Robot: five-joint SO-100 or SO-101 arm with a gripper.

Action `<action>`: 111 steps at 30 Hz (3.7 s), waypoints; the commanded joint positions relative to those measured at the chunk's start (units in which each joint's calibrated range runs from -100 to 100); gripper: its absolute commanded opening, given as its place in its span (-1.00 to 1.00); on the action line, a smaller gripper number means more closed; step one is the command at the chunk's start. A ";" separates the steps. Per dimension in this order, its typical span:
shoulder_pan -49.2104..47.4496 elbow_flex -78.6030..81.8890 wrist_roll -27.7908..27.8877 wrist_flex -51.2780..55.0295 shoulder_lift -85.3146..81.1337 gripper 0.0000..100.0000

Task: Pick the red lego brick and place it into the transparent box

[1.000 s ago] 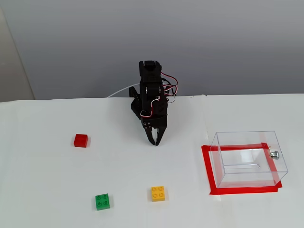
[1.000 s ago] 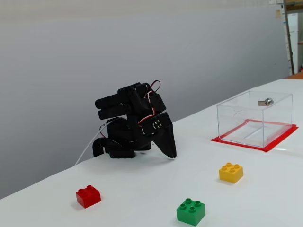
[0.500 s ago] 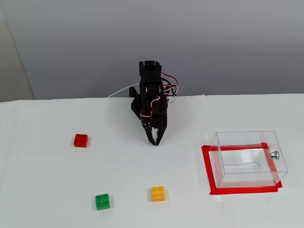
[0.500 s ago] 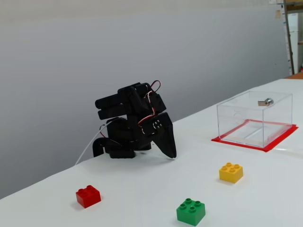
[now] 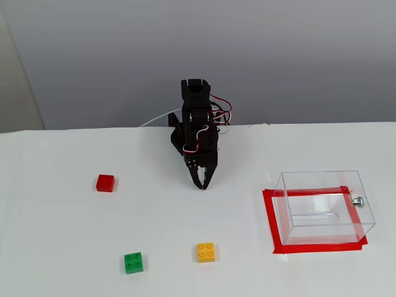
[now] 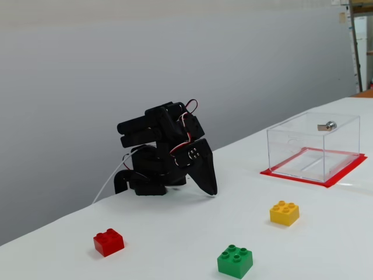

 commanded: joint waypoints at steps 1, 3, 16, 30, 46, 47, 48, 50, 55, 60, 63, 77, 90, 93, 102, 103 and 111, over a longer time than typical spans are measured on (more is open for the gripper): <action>-0.29 -1.24 0.23 0.02 -0.51 -0.97; -0.29 -1.24 0.13 0.02 -0.51 -0.97; -3.33 -1.24 0.34 -0.76 -0.42 -0.97; 2.89 -12.64 0.34 -2.41 6.03 -0.97; 21.37 -44.10 -0.19 -13.47 34.45 -0.97; 22.70 -45.28 -0.19 -13.47 35.64 -0.97; 24.18 -46.36 -0.19 -13.47 36.83 -0.97; 27.65 -47.99 -0.19 -13.47 38.95 -0.97; 37.04 -49.80 0.02 -13.38 42.09 -0.97; 45.03 -49.98 0.23 -8.85 41.84 -0.97; 50.57 -50.07 0.23 -5.37 41.58 -0.97; 69.13 -51.33 0.23 -4.24 43.36 -0.97; 73.94 -65.89 -0.03 -8.68 71.19 -0.97; 73.94 -70.23 0.18 -11.38 77.64 -0.97; 74.09 -76.02 0.28 -12.68 90.03 -0.97; 74.23 -76.02 0.18 -12.51 90.63 -0.97; 75.79 -74.03 -0.03 -11.64 91.39 -0.97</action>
